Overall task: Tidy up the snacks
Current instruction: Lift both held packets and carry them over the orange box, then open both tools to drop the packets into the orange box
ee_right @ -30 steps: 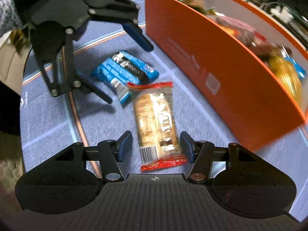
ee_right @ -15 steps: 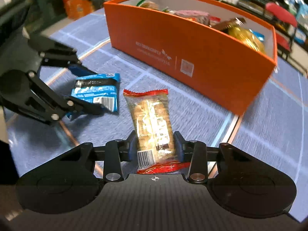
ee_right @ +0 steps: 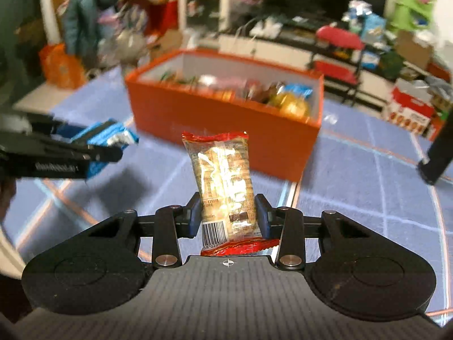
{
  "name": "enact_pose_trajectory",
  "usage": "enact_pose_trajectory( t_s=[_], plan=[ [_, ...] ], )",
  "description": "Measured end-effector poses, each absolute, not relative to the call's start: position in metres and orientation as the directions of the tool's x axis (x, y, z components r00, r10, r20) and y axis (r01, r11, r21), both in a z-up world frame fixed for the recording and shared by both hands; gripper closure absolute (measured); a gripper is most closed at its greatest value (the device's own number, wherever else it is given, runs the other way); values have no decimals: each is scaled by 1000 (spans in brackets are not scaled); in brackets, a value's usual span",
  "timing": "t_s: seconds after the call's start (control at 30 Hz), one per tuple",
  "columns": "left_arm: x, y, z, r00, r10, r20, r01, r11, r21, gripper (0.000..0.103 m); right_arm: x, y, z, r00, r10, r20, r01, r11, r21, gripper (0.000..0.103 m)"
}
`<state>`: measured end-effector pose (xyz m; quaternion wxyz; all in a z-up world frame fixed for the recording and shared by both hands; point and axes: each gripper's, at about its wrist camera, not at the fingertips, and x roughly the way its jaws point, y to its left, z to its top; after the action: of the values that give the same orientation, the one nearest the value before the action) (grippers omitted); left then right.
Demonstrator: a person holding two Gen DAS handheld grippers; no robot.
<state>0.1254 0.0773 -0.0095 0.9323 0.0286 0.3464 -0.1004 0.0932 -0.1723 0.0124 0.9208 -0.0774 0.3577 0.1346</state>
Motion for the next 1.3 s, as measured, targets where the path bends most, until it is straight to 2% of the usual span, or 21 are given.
enact_pose_trajectory(
  t_s=[0.17, 0.6, 0.77, 1.07, 1.13, 1.17, 1.2, 1.3],
  plan=[
    [132, 75, -2, 765, -133, -631, 137, 990, -44, 52, 97, -159, 32, 761, 155, -630, -206, 979, -8, 81],
    [161, 79, 29, 816, -94, -571, 116, 993, 1, 52, 128, -171, 71, 828, 148, -541, -151, 988, 38, 81],
    [203, 66, 43, 814, -79, -576, 111, 994, 21, 52, 173, -159, 79, 824, 153, -545, -171, 985, 18, 81],
    [286, 50, 37, 783, -1, -622, 33, 999, 41, 52, 265, -144, 66, 781, 96, -617, -144, 989, -29, 80],
    [294, 50, 35, 787, 20, -617, 13, 999, 48, 47, 280, -143, 60, 763, 89, -640, -138, 990, -27, 65],
    [296, 51, 35, 784, 22, -620, 8, 999, 46, 41, 283, -142, 59, 764, 86, -639, -136, 990, -28, 36],
    [295, 53, 36, 787, 22, -616, 3, 999, 41, 30, 283, -141, 60, 773, 81, -630, -130, 991, -33, 18],
    [286, 58, 44, 804, 44, -593, -13, 998, 56, 25, 270, -140, 68, 812, 65, -580, -120, 991, -56, 19]
  ],
)
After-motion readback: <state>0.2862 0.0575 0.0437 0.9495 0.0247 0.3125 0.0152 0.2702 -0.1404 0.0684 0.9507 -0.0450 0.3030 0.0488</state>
